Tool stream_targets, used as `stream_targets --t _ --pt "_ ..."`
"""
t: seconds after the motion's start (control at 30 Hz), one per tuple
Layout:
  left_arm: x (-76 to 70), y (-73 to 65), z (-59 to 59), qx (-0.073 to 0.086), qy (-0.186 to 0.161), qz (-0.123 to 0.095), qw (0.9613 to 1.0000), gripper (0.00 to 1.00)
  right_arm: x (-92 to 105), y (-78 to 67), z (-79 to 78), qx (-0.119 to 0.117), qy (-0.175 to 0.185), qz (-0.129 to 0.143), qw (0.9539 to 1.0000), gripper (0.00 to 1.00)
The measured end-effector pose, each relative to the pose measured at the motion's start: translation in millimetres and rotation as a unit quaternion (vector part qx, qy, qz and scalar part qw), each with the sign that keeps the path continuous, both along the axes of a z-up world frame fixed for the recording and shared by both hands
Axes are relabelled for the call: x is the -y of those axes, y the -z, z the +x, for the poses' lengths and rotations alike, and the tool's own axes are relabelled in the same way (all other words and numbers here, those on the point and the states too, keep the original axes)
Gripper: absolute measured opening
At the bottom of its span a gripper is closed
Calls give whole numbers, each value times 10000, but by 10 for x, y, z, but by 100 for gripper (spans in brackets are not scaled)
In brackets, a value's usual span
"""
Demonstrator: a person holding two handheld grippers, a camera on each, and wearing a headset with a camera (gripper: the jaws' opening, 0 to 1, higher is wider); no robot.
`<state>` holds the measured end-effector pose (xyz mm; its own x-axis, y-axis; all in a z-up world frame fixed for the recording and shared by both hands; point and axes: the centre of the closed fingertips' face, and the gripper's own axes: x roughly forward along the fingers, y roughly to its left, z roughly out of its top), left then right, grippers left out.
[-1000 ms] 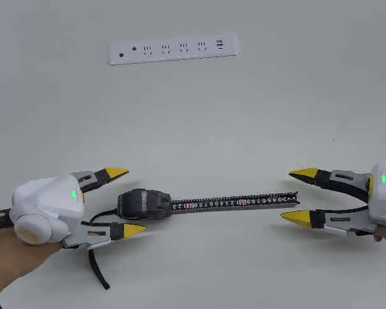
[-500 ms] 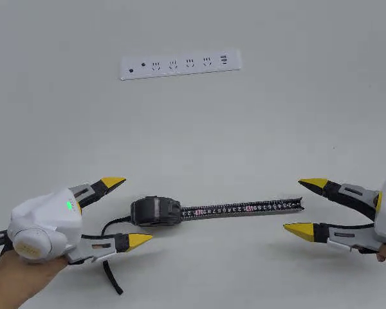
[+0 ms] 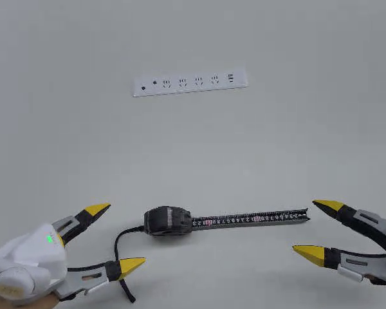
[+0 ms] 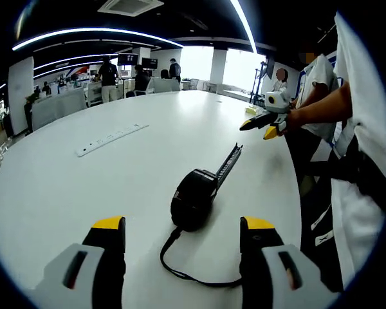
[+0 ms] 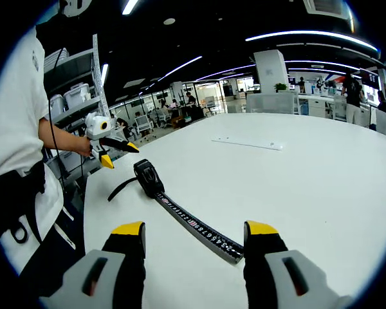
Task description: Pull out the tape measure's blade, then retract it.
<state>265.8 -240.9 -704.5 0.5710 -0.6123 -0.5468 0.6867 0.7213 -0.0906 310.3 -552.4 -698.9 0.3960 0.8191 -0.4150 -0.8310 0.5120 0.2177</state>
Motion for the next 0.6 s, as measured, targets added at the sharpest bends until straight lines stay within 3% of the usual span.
stream_targets --t 0.07,0.23,0.3,0.6 --pt "-78 -31 -41 8 -136 -11 9999 71 11 -50 -45 26 119 39 9999 62" --pt "-208 -105 -145 24 -375 -83 9993 71 81 5 -153 17 320 45 9995 62" --pt "-329 -110 -185 16 -496 -81 9987 71 114 11 -183 -5 381 18 9993 62" --pt "-482 -142 -348 17 -740 -71 9972 72 180 -63 -294 39 637 -13 9980 65"
